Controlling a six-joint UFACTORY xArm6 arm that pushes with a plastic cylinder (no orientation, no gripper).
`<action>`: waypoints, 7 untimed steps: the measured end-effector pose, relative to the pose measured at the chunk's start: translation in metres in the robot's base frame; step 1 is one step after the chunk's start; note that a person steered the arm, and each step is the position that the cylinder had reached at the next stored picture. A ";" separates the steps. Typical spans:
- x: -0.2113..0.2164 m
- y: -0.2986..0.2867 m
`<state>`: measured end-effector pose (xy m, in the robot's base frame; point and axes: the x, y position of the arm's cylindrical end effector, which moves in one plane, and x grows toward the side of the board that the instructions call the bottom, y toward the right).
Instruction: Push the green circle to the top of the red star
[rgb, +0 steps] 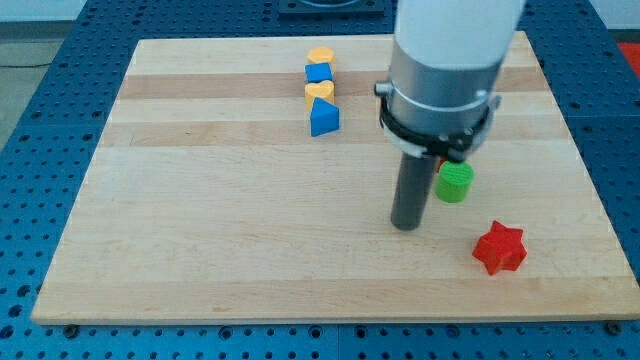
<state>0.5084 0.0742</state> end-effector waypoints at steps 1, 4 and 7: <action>-0.040 0.005; -0.065 0.059; -0.029 0.057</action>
<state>0.4795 0.1316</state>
